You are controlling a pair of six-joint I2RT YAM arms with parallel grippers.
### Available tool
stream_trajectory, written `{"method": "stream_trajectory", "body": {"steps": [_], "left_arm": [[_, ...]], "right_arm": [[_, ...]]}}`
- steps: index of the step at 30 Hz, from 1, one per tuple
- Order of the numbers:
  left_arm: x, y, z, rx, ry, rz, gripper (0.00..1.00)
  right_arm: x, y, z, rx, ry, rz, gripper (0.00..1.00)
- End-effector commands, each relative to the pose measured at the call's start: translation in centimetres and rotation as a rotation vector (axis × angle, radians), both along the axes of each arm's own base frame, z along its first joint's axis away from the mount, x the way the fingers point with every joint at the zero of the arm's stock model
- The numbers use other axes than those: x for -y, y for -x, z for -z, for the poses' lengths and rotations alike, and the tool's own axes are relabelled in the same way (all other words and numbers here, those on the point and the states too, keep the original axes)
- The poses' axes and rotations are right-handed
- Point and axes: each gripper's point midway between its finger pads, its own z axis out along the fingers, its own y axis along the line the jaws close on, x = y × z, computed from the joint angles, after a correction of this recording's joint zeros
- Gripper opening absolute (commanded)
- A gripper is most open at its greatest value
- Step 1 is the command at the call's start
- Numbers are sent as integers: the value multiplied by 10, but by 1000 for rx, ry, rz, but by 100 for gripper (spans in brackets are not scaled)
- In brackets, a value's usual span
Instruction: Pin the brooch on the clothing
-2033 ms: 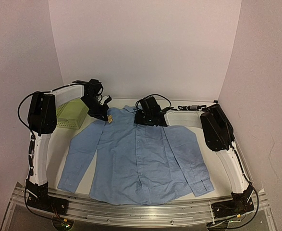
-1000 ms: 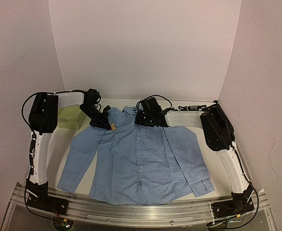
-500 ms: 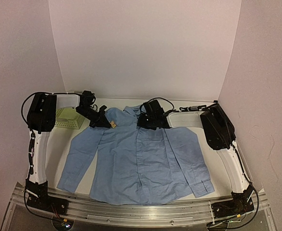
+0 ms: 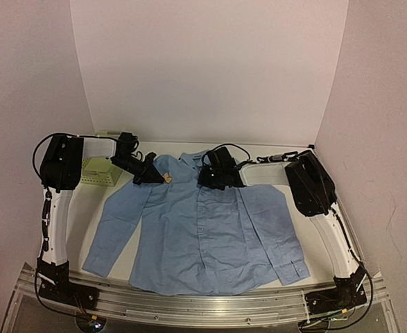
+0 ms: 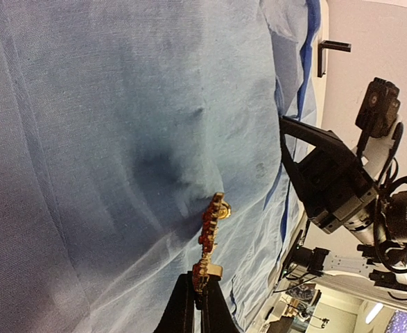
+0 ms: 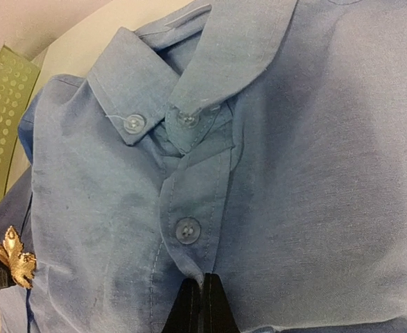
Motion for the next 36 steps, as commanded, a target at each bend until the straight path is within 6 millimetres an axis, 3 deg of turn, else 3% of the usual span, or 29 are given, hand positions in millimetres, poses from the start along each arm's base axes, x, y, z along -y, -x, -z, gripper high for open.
{"method": "stream_trajectory", "body": {"steps": [1, 9, 10, 12, 16, 22, 29, 31, 34, 36], "left_arm": [[1, -2, -5, -35, 86, -23, 0], [1, 2, -4, -68, 133, -33, 0], [1, 3, -4, -67, 131, -33, 0], [0, 3, -4, -63, 127, -30, 0], [-1, 2, -4, -54, 121, -29, 0], [-5, 1, -3, -51, 122, -35, 0], [-8, 0, 0, -48, 106, -41, 0], [-8, 1, 1, -50, 105, -42, 0], [-8, 0, 2, -51, 105, -45, 0], [-9, -1, 1, -49, 106, -47, 0]], "right_arm": [[0, -5, 0, -5, -29, 12, 0], [-1, -7, 5, 5, -8, -6, 0], [0, -7, 3, 17, 4, -14, 4], [0, -9, -9, 56, 26, -40, 18], [-4, -15, -50, 169, 64, -108, 35], [-20, -14, -114, 319, 47, -189, 42], [-55, 5, -133, 382, 11, -239, 46], [-66, 8, -124, 340, -56, -252, 39], [-76, 11, -99, 238, -137, -243, 17], [-76, 12, -83, 181, -165, -222, 7]]}}
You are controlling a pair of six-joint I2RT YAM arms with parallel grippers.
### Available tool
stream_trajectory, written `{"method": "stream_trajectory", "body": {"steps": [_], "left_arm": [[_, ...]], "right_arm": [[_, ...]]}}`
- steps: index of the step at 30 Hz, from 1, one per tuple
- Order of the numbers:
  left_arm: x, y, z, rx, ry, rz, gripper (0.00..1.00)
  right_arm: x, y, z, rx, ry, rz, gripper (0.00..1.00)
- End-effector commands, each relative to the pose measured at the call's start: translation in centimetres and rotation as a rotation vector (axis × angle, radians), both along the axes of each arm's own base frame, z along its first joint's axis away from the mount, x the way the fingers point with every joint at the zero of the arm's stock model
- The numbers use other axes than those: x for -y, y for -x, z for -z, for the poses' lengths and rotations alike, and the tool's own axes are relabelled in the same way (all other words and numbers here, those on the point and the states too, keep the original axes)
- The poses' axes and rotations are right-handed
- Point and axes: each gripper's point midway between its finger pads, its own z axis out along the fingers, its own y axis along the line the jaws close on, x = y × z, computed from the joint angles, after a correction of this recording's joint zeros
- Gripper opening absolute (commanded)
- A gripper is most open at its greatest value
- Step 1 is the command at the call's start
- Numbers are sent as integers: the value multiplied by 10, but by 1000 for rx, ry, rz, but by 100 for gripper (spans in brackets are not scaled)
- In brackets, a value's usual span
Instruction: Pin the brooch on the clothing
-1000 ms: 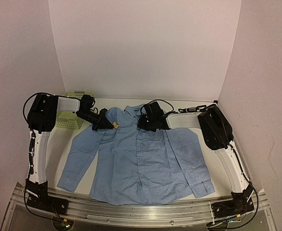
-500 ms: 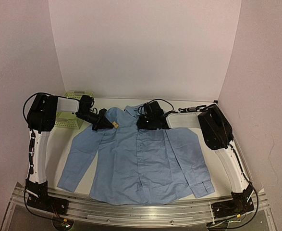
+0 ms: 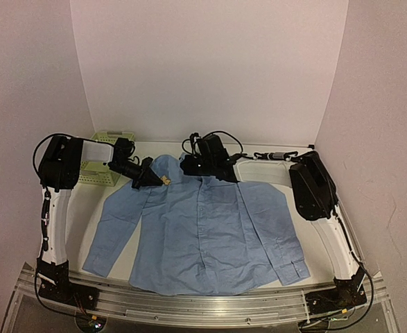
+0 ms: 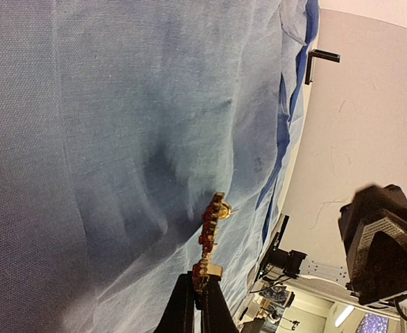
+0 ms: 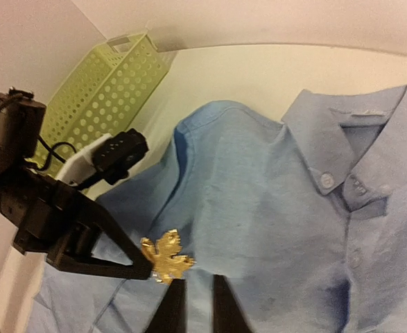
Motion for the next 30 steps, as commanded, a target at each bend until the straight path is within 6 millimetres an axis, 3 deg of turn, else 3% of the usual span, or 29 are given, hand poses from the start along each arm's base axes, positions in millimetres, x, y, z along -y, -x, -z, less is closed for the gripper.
{"method": "stream_trajectory", "body": {"steps": [1, 3, 17, 30], "left_arm": [[-1, -5, -8, 36, 20, 3, 0], [-1, -4, -7, 35, 19, 2, 0], [-8, -5, 2, 9, 26, -27, 0], [-3, -7, 3, 5, 77, -18, 0]], "right_arm": [[-13, -2, 8, -114, -146, 12, 4], [-15, -3, 16, -149, -175, 10, 0], [-28, -1, 66, -301, -246, -35, 0], [-13, 0, 105, -385, -225, 31, 0]]}}
